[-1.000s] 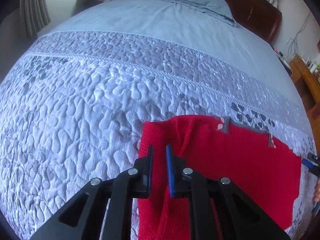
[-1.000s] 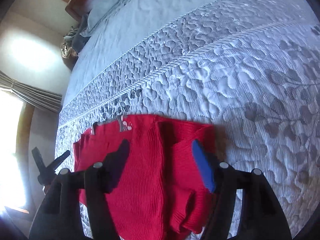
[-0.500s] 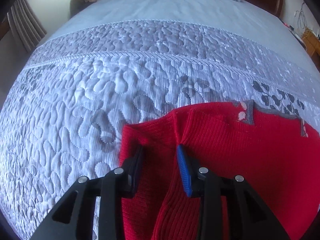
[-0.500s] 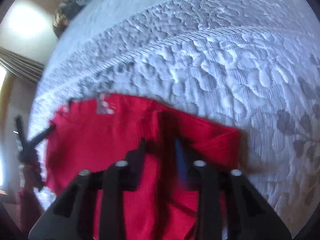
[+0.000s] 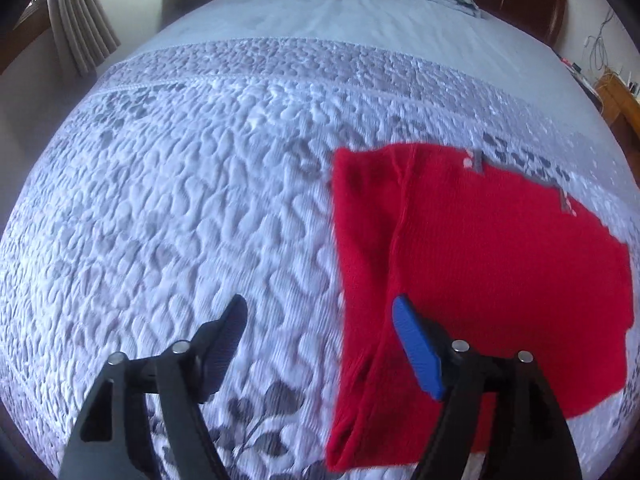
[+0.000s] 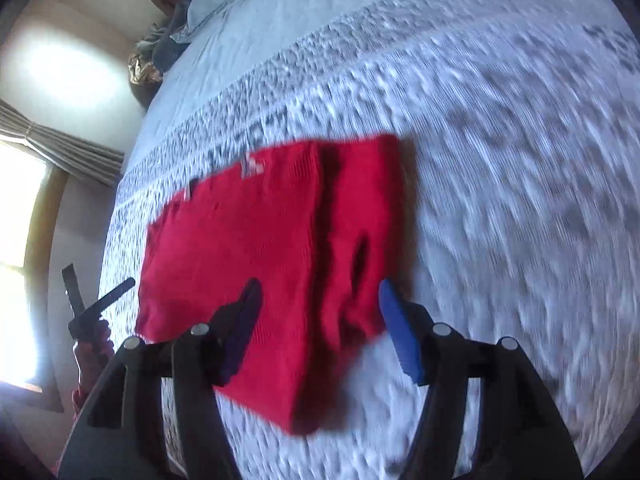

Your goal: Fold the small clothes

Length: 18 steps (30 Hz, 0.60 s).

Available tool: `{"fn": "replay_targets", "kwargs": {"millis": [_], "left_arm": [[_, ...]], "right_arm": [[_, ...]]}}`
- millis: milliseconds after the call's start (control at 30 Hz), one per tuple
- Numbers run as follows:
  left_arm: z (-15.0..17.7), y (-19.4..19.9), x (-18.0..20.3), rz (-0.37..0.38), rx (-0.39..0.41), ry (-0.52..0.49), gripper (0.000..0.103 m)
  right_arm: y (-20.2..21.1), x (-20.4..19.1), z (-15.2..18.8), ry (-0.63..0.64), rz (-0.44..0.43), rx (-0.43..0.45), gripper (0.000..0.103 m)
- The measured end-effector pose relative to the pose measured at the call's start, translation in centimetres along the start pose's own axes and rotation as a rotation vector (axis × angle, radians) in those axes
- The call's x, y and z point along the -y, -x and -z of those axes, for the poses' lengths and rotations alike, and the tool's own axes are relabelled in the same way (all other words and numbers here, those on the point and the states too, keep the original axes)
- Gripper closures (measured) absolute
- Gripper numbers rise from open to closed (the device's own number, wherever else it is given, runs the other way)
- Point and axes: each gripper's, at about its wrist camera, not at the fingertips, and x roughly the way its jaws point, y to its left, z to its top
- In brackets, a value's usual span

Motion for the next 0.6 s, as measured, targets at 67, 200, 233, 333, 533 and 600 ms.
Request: {"fn": "replay_targets", "kwargs": {"millis": [67,200,233,333,533,600], "left_arm": [[1.7,0.0,-1.1,0.036,-0.048,0.037,0.027],[3.9,-0.4,-1.1,0.095,-0.102,0.06,0.027],[4.3,-0.5,-0.8,0.106,-0.106,0.056,0.027],[5.0,-1.0,-0.1,0.144,-0.122,0.065,0.026],[5.1,-2.5,0.8,0.148,-0.134,0.048,0.02],[5.0,-2.6,1.2,0.155,-0.136,0.043,0.023]], "right_arm": [[0.1,0.1,1.9,0.011,0.017,-0.036,0.039],[-1.1,-1.0,4.5,0.049,-0.023,-0.097,0.035],[-1.4,-1.2,4.9,0.053,-0.027,-0.108,0.035],[-3.2,-1.6,5.4,0.024,-0.075,-0.133,0.035],[-5.2,-1.1,5.3,-0.059,-0.15,-0.143,0.044],[-5.8,-1.2,5.3,-0.058,-0.166,-0.14,0.048]]}}
